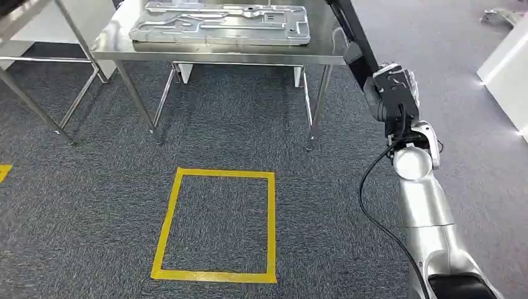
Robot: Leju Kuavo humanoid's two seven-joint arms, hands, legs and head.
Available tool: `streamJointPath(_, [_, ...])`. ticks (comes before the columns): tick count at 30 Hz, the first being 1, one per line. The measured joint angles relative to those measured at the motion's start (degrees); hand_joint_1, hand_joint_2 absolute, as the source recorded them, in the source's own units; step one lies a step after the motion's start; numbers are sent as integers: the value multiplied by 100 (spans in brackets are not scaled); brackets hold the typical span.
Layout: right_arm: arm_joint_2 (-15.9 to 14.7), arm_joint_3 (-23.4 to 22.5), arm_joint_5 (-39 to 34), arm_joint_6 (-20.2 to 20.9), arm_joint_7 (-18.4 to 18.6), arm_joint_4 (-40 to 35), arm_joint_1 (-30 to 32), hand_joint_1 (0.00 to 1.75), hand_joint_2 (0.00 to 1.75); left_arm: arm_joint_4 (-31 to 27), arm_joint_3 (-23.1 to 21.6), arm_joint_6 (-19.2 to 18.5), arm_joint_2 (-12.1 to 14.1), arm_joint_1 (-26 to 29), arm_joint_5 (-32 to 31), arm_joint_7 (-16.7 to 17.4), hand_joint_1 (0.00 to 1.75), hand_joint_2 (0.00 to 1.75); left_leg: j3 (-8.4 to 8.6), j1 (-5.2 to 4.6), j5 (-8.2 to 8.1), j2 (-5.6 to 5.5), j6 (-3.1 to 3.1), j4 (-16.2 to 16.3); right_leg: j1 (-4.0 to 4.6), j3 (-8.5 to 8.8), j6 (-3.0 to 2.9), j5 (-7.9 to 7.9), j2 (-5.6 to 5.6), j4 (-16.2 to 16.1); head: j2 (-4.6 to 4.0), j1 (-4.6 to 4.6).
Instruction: Take the parts from the cabinet and place them on the table.
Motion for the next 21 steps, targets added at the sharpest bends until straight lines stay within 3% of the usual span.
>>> streamJointPath(2, [9, 83, 89, -9, 41, 98, -184, 175, 175, 0, 13, 4, -11, 3, 0, 0, 0, 0, 125, 46, 7, -122, 67, -38, 2, 1, 79, 54, 28, 139, 0, 2])
streamJointPath(4, [26, 192, 185, -16, 105, 229, -378, 175, 175, 0, 24, 6, -11, -1, 0, 0, 0, 0, 214, 63, -46, -187, 105, -65, -71, -381, 140, 126, 309, 810, 0, 7])
streamJointPath(5, [28, 221, 212, -33, 131, 274, -461, 175, 175, 0, 26, 7, -13, -9, 0, -2, 0, 0, 255, 72, -87, -230, 107, -72, -95, -691, 184, 12, 369, 1241, 0, 7])
streamJointPath(7, [39, 304, 280, -75, 173, 415, -516, 175, 175, 0, 39, 7, -13, -9, -2, -7, 0, 0, 375, 91, -199, -314, 104, -76, -128, -1193, 251, -474, 386, 1788, 0, 7])
streamJointPath(8, [48, 341, 289, -77, 173, 464, -541, 175, 175, 0, 55, 7, -20, -4, -2, -7, 0, 0, 454, 100, -260, -347, 95, -75, -139, -1338, 260, -646, 385, 1818, 0, 7])
streamJointPath(9, [61, 396, 306, -79, 173, 518, -585, 175, 175, 0, 72, 7, -22, 1, -4, -7, 0, 0, 530, 102, -317, -376, 83, -74, -150, -1399, 257, -668, 385, 1708, 0, 7])
streamJointPath(10, [74, 462, 325, -79, 175, 578, -652, 175, 175, 0, 89, 7, -24, 7, -6, -5, 0, 0, 631, 102, -388, -396, 72, -74, -162, -1380, 258, -545, 385, 1410, 0, 7])
streamJointPath(11, [92, 518, 343, -79, 184, 619, -729, 175, 175, 0, 105, 7, -31, 9, -7, -7, 0, 0, 734, 101, -461, -409, 59, -75, -164, -1299, 233, -239, 385, 968, 0, 7])
streamJointPath(12, [107, 562, 352, -79, 190, 660, -802, 175, 175, 0, 114, 7, -37, 8, -7, -7, 0, 0, 814, 99, -527, -409, 42, -82, -156, -1210, 193, 229, 386, 519, 0, 7])
streamJointPath(13, [131, 604, 356, -81, 190, 711, -890, 175, 175, 7, 120, 7, -50, 20, -7, -7, 0, 0, 848, 101, -579, -414, 20, -85, -132, -1182, 146, 842, 379, 125, -2, 9])
streamJointPath(14, [144, 641, 359, -94, 197, 759, -986, 175, 175, 15, 125, 11, -55, 8, -7, -7, 0, 0, 895, 98, -633, -442, -33, -103, -82, -1166, 130, 914, 393, 97, 0, 11])
streamJointPath(15, [181, 687, 365, -92, 225, 785, -1057, 175, 175, 15, 127, 13, -57, -16, -7, -4, 0, 0, 916, 108, -675, -435, -78, -156, -66, -1131, 78, 843, 407, 69, 0, 9])
streamJointPath(17, [229, 737, 369, -94, 234, 802, -1168, 175, 175, 15, 131, 15, -59, -16, -4, -7, 0, 0, 1005, 101, -589, -413, -150, -117, -61, -1030, -34, 814, 421, -17, 0, 20])
streamJointPath(18, [262, 756, 374, -94, 236, 815, -1207, 175, 175, 15, 133, 15, -55, -20, -7, -7, 0, 0, 963, 94, -629, -400, -172, -31, -118, -908, -59, 824, 433, -65, 0, 18])
streamJointPath(19, [295, 785, 374, -99, 230, 835, -1251, 175, 175, 15, 135, 20, -55, -23, -7, -7, 0, 0, 869, 102, -605, -373, -190, 254, -116, -824, -89, 778, 417, -87, 0, 13])
streamJointPath(20, [297, 806, 374, -96, 228, 856, -1302, 175, 175, 15, 142, 24, -57, -27, -7, -5, 0, 0, 635, 107, -640, -366, -205, 635, -112, -778, -122, 727, 398, -86, 0, 11])
streamJointPath(21, [315, 824, 363, -88, 219, 881, -1329, 175, 175, 15, 146, 26, -57, -24, -13, -2, 0, 0, 335, 122, -783, -360, -237, 1062, -108, -722, -128, 669, 373, -86, 0, 11])
